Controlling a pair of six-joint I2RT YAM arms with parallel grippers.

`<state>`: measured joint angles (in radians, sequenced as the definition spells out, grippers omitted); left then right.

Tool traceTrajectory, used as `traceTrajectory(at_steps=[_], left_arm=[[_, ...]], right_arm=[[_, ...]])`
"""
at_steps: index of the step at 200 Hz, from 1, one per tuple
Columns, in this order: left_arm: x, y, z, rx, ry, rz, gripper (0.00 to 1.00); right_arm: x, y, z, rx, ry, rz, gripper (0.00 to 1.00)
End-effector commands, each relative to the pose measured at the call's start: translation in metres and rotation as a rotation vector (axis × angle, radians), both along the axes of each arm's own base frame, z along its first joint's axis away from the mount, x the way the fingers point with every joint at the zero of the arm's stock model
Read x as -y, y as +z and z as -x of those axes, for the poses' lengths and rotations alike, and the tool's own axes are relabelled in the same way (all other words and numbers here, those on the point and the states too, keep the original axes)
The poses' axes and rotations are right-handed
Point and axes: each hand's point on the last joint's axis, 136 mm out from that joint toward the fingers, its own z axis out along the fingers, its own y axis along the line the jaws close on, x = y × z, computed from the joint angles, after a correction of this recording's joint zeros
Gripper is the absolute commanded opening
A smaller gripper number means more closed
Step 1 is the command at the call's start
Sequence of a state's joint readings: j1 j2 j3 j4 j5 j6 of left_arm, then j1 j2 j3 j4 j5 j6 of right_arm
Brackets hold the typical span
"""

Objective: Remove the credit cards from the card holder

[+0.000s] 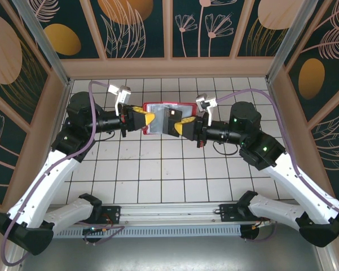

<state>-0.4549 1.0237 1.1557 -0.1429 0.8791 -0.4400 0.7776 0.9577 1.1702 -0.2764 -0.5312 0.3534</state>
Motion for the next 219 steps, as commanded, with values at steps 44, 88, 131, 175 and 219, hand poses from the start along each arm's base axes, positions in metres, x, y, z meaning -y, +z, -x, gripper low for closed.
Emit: traceTrajectory(at_steps=[44, 88, 131, 175, 219], left_arm=[[-0.031, 0.007, -0.024, 0.101, 0.274, -0.075, 0.0], [-0.066, -0.021, -0.057, 0.048, 0.558, -0.206, 0.0], [-0.082, -0.036, -0.057, 0.03, 0.635, -0.254, 0.0], [-0.083, -0.043, -0.052, 0.02, 0.625, -0.268, 0.0], [-0.083, -0.042, -0.046, 0.02, 0.614, -0.253, 0.0]], right_arm=[[0.036, -0.009, -0.02, 0.075, -0.175, 0.119, 0.0], [0.047, -0.026, -0.053, 0.204, -0.229, 0.273, 0.0], [0.037, -0.076, -0.086, 0.334, -0.076, 0.567, 0.0], [0.035, -0.152, -0.13, 0.391, 0.09, 0.842, 0.0], [0.033, -0.21, -0.16, 0.413, 0.242, 1.037, 0.0]])
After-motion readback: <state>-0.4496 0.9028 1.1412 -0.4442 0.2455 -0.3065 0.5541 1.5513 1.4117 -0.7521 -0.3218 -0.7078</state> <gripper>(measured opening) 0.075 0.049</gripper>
